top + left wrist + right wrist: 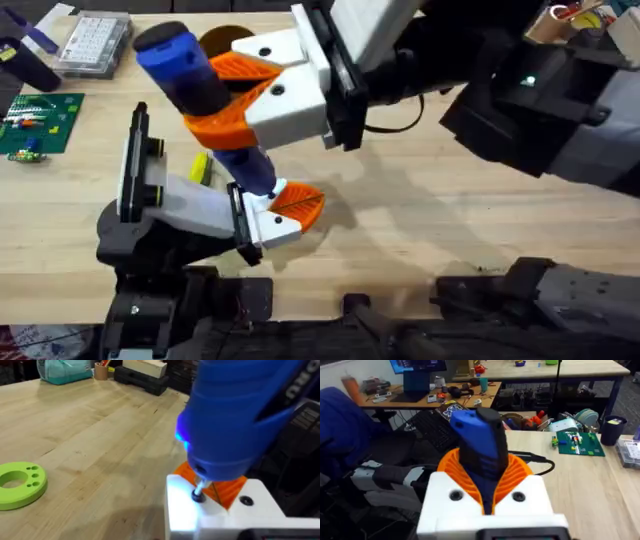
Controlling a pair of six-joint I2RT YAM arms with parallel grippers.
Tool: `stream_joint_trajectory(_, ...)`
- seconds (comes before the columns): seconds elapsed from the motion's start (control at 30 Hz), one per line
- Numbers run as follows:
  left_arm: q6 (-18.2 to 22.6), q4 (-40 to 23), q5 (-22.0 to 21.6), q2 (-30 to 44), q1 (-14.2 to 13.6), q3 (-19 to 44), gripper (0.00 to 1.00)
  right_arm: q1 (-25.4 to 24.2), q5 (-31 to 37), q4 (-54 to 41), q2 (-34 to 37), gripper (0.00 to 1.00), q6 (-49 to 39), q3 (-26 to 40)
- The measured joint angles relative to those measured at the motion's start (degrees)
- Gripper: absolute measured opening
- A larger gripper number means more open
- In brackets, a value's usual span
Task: Pick up the gripper from the table and insert it into the empty holder that is missing its gripper. Then pick up a screw, insert it into the mounting hole, and use the screwdriver to tighten it. Finally, clean up the table by picking up the vegetable and placing it into the bucket.
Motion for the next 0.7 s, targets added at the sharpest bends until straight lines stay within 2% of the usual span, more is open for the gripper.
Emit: stream_joint_trajectory(0.7,0.0,0.0,0.0,0.0,0.0,0.0,0.012,0.0,0.7,-1.2,0.0,0.054,0.1,-0.5)
